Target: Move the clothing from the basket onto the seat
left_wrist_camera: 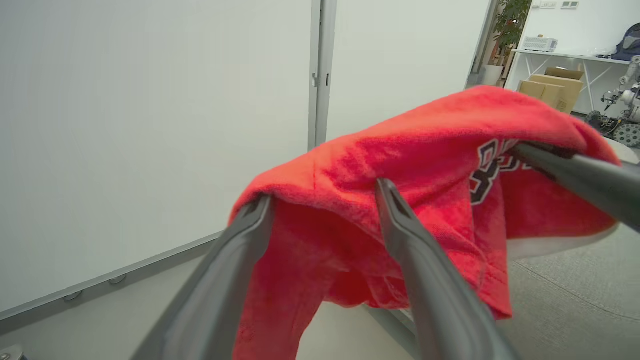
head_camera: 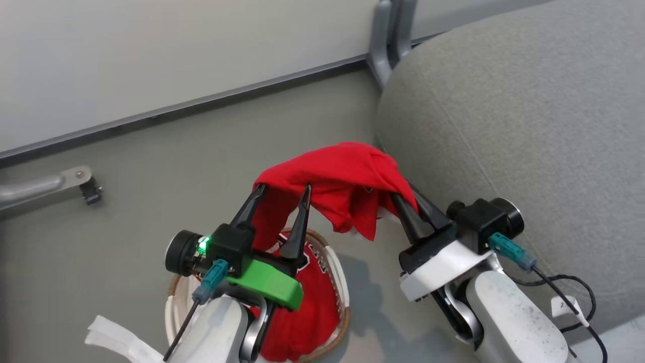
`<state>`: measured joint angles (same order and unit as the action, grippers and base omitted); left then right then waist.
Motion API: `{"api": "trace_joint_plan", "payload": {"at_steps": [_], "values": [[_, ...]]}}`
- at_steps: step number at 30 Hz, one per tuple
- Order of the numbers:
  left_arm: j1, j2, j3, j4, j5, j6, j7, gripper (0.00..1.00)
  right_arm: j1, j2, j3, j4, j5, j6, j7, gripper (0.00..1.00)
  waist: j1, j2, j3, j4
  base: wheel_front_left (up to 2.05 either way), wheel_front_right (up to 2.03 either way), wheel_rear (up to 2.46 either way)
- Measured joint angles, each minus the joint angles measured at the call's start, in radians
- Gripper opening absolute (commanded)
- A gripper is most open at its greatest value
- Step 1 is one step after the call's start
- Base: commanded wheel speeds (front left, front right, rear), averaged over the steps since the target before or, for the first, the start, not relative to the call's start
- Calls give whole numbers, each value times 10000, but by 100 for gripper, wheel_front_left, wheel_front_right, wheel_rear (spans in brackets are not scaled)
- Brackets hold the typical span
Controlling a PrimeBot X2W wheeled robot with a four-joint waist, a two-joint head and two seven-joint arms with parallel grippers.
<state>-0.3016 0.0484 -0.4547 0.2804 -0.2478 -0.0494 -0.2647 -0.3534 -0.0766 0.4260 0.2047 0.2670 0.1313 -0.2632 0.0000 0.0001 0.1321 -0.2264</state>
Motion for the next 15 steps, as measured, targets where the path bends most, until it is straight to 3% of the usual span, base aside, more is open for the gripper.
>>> {"api": "trace_joint_plan", "payload": {"at_steps": [15], "values": [[127, -12, 345, 351, 481, -453, 0, 100, 632, 230, -1536, -876, 136, 0, -2, 0, 0, 0, 532, -2749, 0, 0, 0]]}}
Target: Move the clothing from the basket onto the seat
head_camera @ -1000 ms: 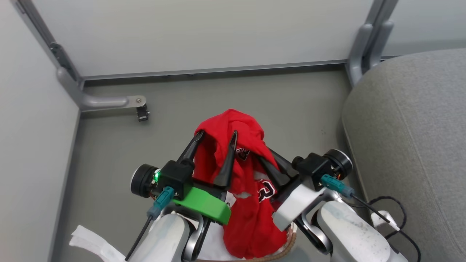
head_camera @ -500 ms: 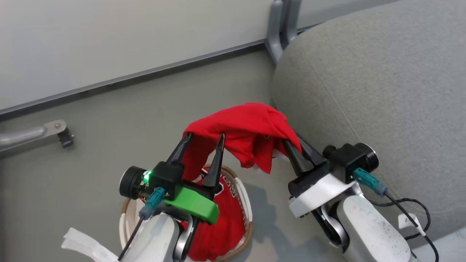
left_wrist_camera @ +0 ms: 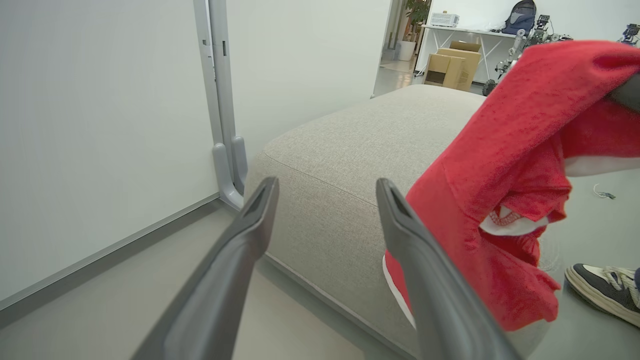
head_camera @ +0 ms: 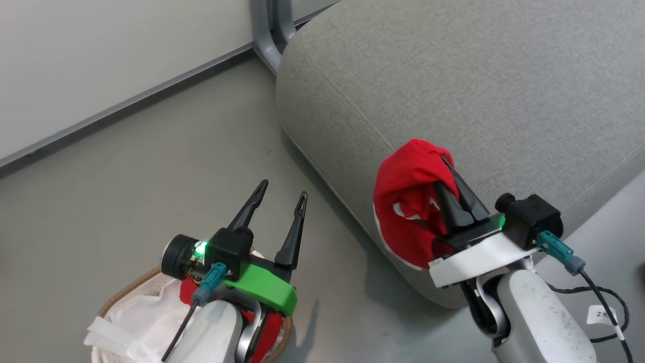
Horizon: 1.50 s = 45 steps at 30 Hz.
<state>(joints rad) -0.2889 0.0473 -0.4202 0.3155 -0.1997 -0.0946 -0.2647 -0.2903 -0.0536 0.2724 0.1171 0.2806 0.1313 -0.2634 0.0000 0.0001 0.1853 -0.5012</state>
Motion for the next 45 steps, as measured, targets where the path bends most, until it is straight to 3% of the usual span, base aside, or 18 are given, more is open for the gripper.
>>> {"api": "trace_joint_plan", "payload": {"at_steps": [5, 9, 16, 27, 39, 40, 42, 43, 44, 45], "values": [[-148, 0, -25, 130, 46, -98, 0, 100, -46, 17, -568, -84, -136, 0, 2, 0, 0, 0, 372, -323, 0, 0, 0], [-162, 6, 121, 217, 42, -119, 2, 100, -978, -86, -1145, 113, -533, 0, 2, 0, 0, 0, 733, -413, 0, 0, 0], [-218, 8, 441, 190, 441, -194, 2, 100, -3050, -1354, -2025, 968, -1032, 0, 2, 0, 0, 0, 1343, -369, 0, 0, 0], [-848, 90, 453, 161, 905, -286, 0, 100, -6074, -3404, -2489, 2834, -1636, 2, 0, 0, 1, 0, 2530, 499, 0, 0, 0], [-1499, 50, 441, 36, 961, -293, 2, 100, -7124, -3588, -4974, 5513, -3024, 2, 0, 0, 1, 0, 3708, 1736, 0, 0, 0], [-1528, 50, 468, 31, 963, -293, 0, 100, -7116, -3526, -5191, 5645, -3177, 2, 0, 19, 2, 0, 3792, 1843, 0, 0, 0], [-1535, 46, 541, 29, 961, -276, 0, 100, -7008, -3394, -5626, 5839, -3446, 2, 0, 46, 2, 0, 3932, 2028, 0, 0, 0], [-1535, 46, 591, 25, 953, -268, 0, 100, -6874, -3338, -5854, 5969, -3628, 2, 0, 85, 2, 0, 3997, 2123, 0, 0, 0], [-1534, 46, 617, 29, 951, -259, 0, 100, -6700, -3252, -6140, 6159, -3802, 2, 0, 100, 2, -1, 4054, 2214, 0, 0, 0], [-1533, 44, 631, 33, 951, -247, 0, 100, -6513, -3114, -6475, 6349, -3870, 2, 0, 100, 2, 0, 4099, 2295, 0, 0, 0]]}}
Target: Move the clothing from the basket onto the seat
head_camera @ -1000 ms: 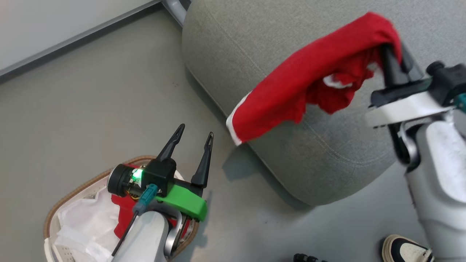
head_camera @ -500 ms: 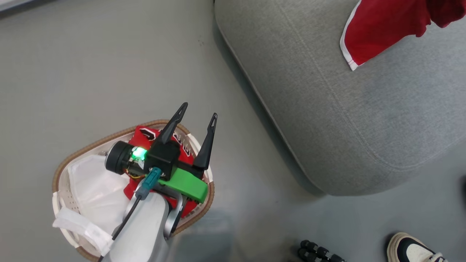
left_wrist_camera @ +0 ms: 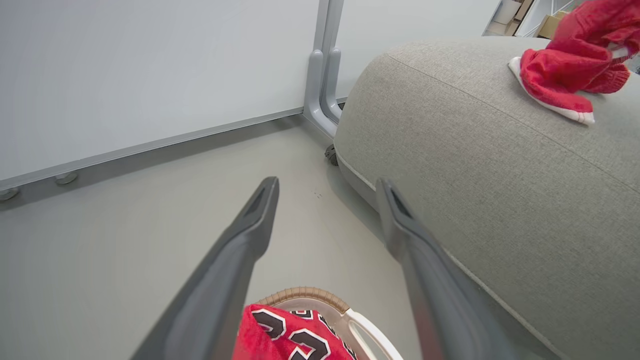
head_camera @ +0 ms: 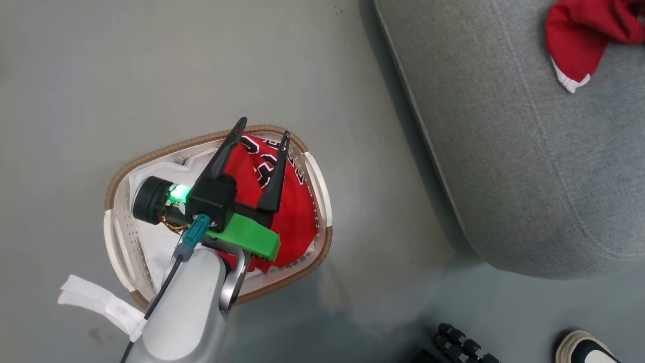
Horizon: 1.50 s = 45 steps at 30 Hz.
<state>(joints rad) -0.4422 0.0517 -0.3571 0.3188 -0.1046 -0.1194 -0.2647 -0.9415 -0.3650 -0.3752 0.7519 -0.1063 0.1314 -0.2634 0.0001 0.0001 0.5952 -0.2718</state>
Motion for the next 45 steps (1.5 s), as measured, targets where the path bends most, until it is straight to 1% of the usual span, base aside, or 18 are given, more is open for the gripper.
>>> {"api": "trace_joint_plan", "payload": {"at_steps": [2, 4, 10, 16, 19, 23, 27, 30, 34, 38, 41, 45], "values": [[9, -8, 36, 17, 0, 6, 0, 100, 415, 257, -407, 198, -171, -2, 0, 100, 0, 0, 51, 123, 0, 0, 0], [33, -10, 132, 31, 0, 35, 0, 100, 826, 552, -546, 217, -374, 0, 0, 100, 0, 0, 50, 181, 0, 0, 0], [274, -8, 516, 48, 69, 40, 0, 100, 2172, 1243, -1191, -23, -418, 0, 0, 100, -1, 0, -252, 88, 0, 0, 0], [544, -8, 857, 0, 115, 56, 0, 100, 3384, 1751, -1135, -506, -336, 0, 0, 100, -1, 0, -752, -5, 0, 0, 0], [744, -10, 949, 4, 71, 104, 0, 100, 3952, 1985, -938, -621, -245, 0, 0, 100, -1, 0, -1038, -6, 0, 0, 0], [1045, -13, 943, -125, -56, 169, 0, 100, 4663, 2215, -186, -920, -169, 0, 0, 100, -1, 0, -1468, 64, 0, 0, 0], [1275, -17, 943, -255, -261, 368, 0, 100, 5080, 2328, 759, -1384, 173, 0, 0, 100, -1, 0, -1839, 211, 0, 0, 0], [1495, -21, 1062, -270, -359, 510, 0, 100, 5251, 2506, 1406, -1883, 637, 0, 0, 100, -1, 0, -2130, 380, 0, 0, 0], [1771, -23, 1367, -280, -504, 640, 2, 100, 5258, 2660, 2213, -2604, 1154, 0, 0, 100, -1, 0, -2470, 647, 0, 0, 0], [2084, -25, 1699, -245, -562, 769, 0, 100, 5262, 2880, 2740, -3030, 1546, -2, 0, 100, -1, 0, -2790, 891, 0, 0, 0], [2235, -23, 2132, -270, -642, 940, 2, 100, 5343, 3003, 3131, -3419, 1814, 0, 0, 100, -1, 0, -3030, 1117, 0, 0, 0], [2480, -21, 2608, -318, -690, 1083, 0, 100, 5634, 3093, 3613, -3862, 1885, 0, 0, 100, -1, 0, -3345, 1363, 0, 0, 0]]}}
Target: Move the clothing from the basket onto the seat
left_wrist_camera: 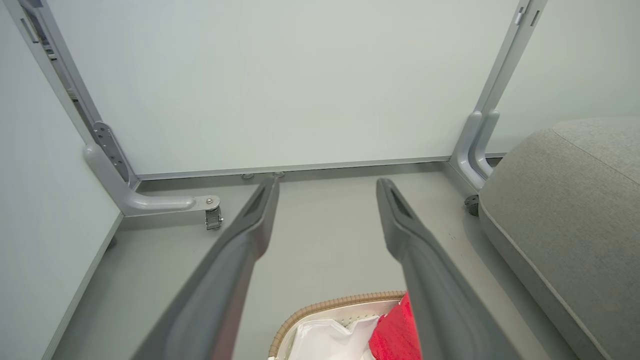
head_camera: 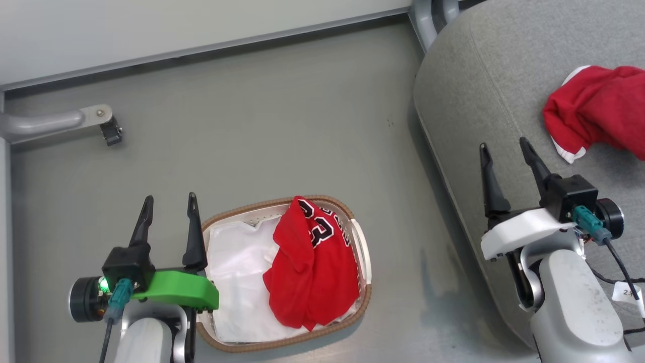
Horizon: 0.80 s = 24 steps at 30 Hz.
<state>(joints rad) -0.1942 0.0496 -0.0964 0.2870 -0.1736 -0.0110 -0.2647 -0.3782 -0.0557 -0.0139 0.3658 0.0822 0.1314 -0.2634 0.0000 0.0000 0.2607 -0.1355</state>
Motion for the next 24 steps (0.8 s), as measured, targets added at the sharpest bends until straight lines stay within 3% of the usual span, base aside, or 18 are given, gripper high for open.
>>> {"api": "trace_joint_plan", "payload": {"at_steps": [14, 24], "values": [[1476, -4, 828, -533, -61, 2, 0, 100, 1717, 63, 844, -399, 568, -2, 0, 100, 0, 0, -1241, 742, 0, 0, 0], [2397, -8, 276, -713, 29, -255, 0, 100, 2545, 61, 913, -332, 702, -2, 0, 100, 0, 0, -1985, 925, 0, 0, 0]]}}
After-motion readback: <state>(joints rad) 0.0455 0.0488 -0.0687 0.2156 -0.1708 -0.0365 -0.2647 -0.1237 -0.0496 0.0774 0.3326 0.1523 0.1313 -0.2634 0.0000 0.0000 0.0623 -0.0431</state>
